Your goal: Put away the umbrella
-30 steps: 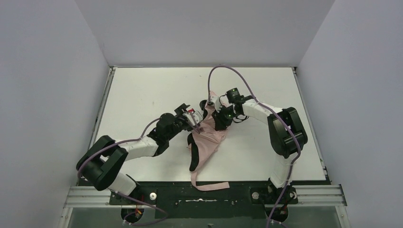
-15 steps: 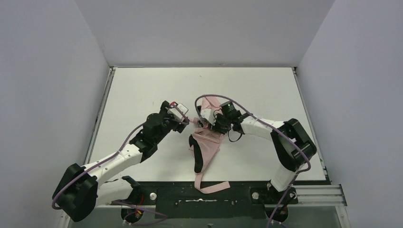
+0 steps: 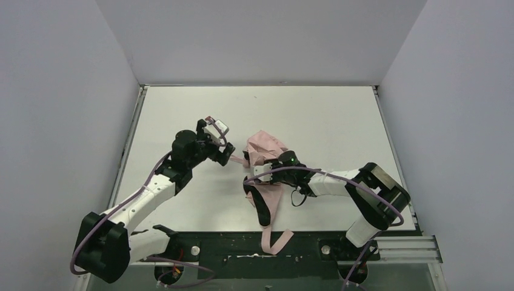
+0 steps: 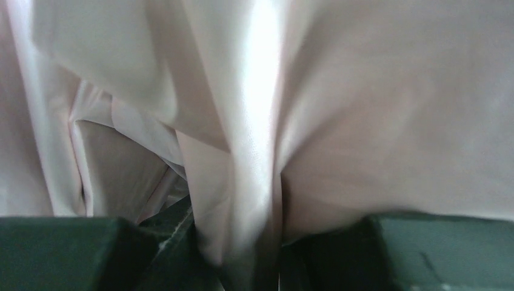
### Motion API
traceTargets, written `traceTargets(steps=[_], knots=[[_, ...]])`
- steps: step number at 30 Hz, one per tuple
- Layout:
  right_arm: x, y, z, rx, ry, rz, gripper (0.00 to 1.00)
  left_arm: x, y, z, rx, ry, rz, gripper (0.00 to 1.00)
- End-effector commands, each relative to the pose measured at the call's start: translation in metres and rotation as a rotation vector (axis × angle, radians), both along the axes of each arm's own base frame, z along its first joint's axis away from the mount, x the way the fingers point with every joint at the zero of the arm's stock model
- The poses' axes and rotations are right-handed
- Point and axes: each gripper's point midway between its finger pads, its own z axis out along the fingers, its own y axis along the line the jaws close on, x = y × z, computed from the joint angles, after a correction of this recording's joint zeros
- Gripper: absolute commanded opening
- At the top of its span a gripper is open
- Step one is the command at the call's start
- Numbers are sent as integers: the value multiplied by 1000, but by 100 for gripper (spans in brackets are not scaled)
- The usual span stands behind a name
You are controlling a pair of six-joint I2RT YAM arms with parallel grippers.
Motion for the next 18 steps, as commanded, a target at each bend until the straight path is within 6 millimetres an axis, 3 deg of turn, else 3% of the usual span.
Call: traceTargets(steps=[1,8,18], knots=[[-13,-6,-14,-76,-25,47,16,-14,-34,-6,0,56,-231,88],[-14,-2,-6,-38,-65,67,16,-26,-47,-41,53,101,-397,87],[-21,2,-1,-1,-80,108,15,-5,-78,-45,-7,118,-522,92]])
